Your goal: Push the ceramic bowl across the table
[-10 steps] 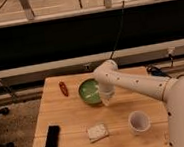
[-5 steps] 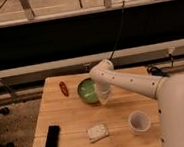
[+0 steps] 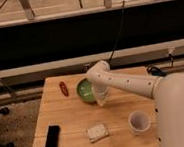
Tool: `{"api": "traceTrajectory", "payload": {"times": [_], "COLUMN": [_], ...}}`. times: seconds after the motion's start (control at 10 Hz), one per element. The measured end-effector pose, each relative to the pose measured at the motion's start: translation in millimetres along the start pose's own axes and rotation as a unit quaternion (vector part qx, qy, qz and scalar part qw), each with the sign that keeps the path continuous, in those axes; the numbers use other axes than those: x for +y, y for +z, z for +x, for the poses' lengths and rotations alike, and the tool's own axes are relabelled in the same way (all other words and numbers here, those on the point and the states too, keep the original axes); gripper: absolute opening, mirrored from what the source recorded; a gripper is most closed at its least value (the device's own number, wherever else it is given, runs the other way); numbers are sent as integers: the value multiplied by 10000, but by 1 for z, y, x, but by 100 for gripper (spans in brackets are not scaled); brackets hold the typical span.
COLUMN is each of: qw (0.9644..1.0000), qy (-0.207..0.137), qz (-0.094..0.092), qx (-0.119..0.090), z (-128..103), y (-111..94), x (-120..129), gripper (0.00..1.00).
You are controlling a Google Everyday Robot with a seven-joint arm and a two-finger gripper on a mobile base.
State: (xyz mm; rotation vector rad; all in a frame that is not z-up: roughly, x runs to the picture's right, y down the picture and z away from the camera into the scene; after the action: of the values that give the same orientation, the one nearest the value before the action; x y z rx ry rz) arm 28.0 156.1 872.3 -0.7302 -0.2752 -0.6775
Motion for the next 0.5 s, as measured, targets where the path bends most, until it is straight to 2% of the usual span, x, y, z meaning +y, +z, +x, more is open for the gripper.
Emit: {"api": "traceTrajectory", "payload": {"times": [0.2,0.5], "qw": [9999,9992], "qy": [-149,-399], "qz": [34,15], "qx": [13,53], "z": [-16,-30], "y": [3,4], "x": [-16,-19], "gripper": [4,4]}}
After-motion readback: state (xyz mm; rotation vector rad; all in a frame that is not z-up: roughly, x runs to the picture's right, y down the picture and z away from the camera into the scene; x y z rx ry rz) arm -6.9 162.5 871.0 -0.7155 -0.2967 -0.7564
